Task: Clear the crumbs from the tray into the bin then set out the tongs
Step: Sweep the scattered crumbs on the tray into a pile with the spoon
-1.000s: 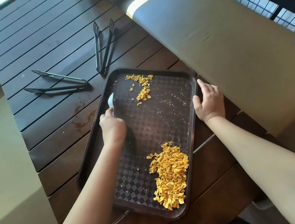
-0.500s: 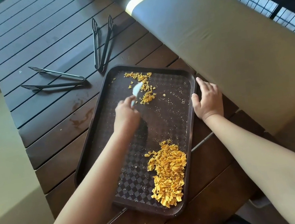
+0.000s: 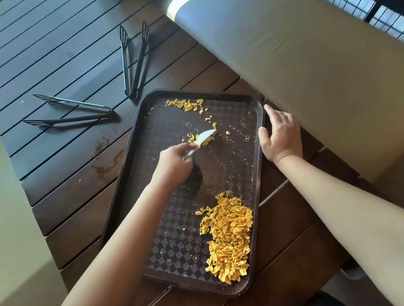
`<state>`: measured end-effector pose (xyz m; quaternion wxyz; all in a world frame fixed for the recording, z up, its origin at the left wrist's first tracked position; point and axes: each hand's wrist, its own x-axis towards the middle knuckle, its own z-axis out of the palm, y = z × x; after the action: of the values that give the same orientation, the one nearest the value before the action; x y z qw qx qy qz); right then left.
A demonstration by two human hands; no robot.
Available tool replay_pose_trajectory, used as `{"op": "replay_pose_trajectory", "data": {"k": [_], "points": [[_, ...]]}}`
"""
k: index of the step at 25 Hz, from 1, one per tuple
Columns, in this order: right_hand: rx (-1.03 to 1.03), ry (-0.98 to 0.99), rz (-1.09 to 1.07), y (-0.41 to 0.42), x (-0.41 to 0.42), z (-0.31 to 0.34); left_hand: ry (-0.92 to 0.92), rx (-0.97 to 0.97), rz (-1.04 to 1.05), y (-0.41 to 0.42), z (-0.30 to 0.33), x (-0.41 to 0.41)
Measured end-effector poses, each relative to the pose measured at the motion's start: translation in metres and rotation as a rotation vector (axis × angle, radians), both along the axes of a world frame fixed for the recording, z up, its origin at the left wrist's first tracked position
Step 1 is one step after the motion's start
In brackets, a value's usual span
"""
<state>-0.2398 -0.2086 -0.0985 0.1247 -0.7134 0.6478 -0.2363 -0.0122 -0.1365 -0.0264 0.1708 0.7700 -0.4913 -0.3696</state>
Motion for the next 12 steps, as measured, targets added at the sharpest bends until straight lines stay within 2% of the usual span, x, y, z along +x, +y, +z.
{"op": "replay_pose_trajectory", "data": {"k": [2, 4, 7, 12], "points": [[0.002, 0.007, -0.002, 0.000, -0.001, 0.000, 0.025, 0.007, 0.021, 0.004, -0.002, 0.002], [0.008, 0.014, 0.000, 0.000, 0.000, -0.001, 0.031, -0.050, 0.169, 0.003, -0.002, 0.008], [0.018, 0.013, 0.001, 0.000, 0.000, 0.000, -0.056, -0.060, 0.296, 0.001, -0.003, 0.015], [0.033, 0.011, 0.006, 0.000, -0.001, 0.004, 0.027, -0.017, 0.135, 0.020, -0.006, -0.002]]}}
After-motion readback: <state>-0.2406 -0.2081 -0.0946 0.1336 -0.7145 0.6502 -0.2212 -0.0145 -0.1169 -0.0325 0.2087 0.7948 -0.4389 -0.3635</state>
